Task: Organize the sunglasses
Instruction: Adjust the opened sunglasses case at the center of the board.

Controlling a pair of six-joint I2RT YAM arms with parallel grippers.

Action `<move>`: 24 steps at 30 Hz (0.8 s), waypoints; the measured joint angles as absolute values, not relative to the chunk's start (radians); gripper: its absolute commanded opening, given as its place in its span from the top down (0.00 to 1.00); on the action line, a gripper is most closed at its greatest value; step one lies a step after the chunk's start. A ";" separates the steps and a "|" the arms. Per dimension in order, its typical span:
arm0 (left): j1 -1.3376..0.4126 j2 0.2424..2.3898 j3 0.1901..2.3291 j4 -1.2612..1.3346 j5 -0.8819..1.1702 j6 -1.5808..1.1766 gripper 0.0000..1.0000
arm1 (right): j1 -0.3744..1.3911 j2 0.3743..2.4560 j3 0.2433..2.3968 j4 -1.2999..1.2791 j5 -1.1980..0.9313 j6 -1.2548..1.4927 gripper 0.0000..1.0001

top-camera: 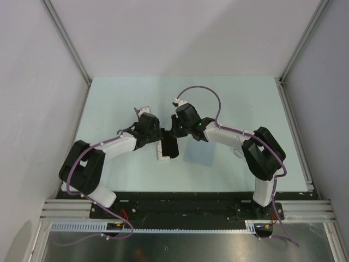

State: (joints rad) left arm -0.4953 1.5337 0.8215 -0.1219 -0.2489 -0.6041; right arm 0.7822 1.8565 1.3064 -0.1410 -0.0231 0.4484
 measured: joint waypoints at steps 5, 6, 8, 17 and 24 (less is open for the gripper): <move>-0.479 1.607 0.845 -0.121 -0.227 -0.629 0.41 | 0.781 1.890 1.306 -0.143 -0.004 0.453 0.86; -0.478 1.619 0.852 -0.118 -0.221 -0.631 0.42 | 0.781 1.900 1.306 -0.142 -0.002 0.454 0.86; -0.477 1.637 0.862 -0.114 -0.214 -0.634 0.43 | 0.784 1.922 1.306 -0.140 0.000 0.456 0.86; -0.477 1.682 0.876 -0.091 -0.194 -0.656 0.59 | 0.802 2.003 1.309 -0.127 0.005 0.455 0.80; -0.478 1.683 0.878 -0.089 -0.186 -0.655 0.77 | 0.828 2.018 1.317 -0.095 0.026 0.451 0.74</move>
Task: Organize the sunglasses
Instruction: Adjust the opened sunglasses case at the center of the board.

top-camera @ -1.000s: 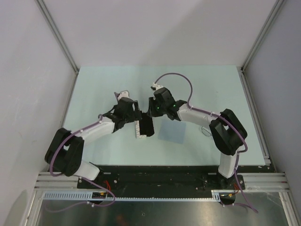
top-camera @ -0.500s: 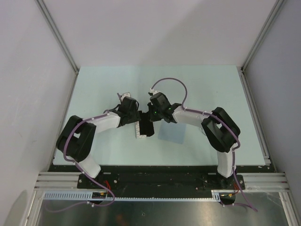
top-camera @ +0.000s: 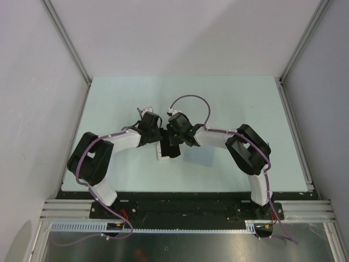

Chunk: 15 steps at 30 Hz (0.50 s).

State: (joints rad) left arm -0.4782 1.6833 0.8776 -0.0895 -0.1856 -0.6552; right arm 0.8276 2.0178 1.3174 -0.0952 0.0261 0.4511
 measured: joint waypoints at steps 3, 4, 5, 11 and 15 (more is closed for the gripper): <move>-0.478 1.683 0.879 -0.093 -0.186 -0.655 0.83 | 0.837 2.018 1.319 -0.091 0.051 0.450 0.72; -0.478 1.683 0.879 -0.093 -0.186 -0.655 0.84 | 0.839 2.018 1.319 -0.091 0.056 0.451 0.72; -0.478 1.683 0.879 -0.093 -0.187 -0.655 0.84 | 0.841 2.018 1.319 -0.090 0.060 0.451 0.72; -0.478 1.683 0.879 -0.093 -0.187 -0.655 0.85 | 0.842 2.024 1.328 -0.087 0.076 0.444 0.68; -0.478 1.683 0.879 -0.093 -0.187 -0.655 0.88 | 0.842 2.033 1.338 -0.084 0.087 0.439 0.65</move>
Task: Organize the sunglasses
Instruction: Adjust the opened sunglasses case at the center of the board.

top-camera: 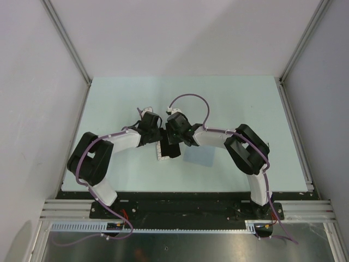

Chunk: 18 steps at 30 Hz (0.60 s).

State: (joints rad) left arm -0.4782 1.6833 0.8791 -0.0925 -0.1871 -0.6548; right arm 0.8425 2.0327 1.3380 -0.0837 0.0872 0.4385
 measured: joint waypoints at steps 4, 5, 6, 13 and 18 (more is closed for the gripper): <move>-0.478 1.684 0.879 -0.092 -0.187 -0.655 0.91 | 0.842 2.033 1.338 -0.080 0.090 0.437 0.64; -0.478 1.684 0.879 -0.092 -0.187 -0.655 0.91 | 0.841 2.034 1.339 -0.079 0.090 0.438 0.65; -0.478 1.684 0.879 -0.092 -0.187 -0.655 0.93 | 0.839 2.035 1.339 -0.075 0.090 0.442 0.65; -0.478 1.685 0.879 -0.092 -0.187 -0.655 0.94 | 0.830 2.043 1.340 -0.009 0.053 0.481 0.61; -0.478 1.686 0.879 -0.091 -0.187 -0.655 0.94 | 0.830 2.054 1.340 0.022 0.035 0.497 0.61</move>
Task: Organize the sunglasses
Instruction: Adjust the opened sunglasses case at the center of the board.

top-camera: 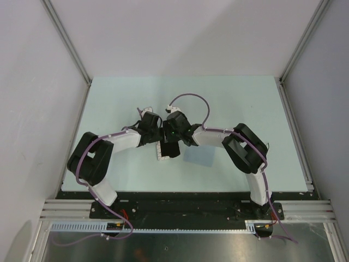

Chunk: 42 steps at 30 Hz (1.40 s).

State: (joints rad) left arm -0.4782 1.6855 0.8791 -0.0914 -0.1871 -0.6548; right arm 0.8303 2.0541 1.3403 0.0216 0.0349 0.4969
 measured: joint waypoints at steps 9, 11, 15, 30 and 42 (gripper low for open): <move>-0.478 1.686 0.879 -0.086 -0.189 -0.656 1.00 | 0.829 2.136 1.454 -0.073 0.082 0.485 0.84; -0.478 1.687 0.879 -0.079 -0.192 -0.656 1.00 | 0.834 2.145 1.479 -0.095 0.100 0.480 0.86; -0.477 1.681 0.861 -0.054 -0.194 -0.656 1.00 | 0.844 2.155 1.500 -0.125 0.136 0.481 0.89; -0.472 1.613 0.679 0.217 -0.207 -0.713 1.00 | 0.827 2.170 1.527 -0.167 0.124 0.566 0.95; -0.381 1.559 0.568 0.329 -0.107 -0.813 1.00 | 0.825 2.188 1.528 -0.107 0.065 0.599 1.00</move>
State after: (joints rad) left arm -0.3805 1.5593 0.5678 0.3294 -0.1070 -0.8131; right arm 0.8246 2.1880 1.5284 -0.1074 0.0654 0.5995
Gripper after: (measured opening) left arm 0.296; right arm 0.151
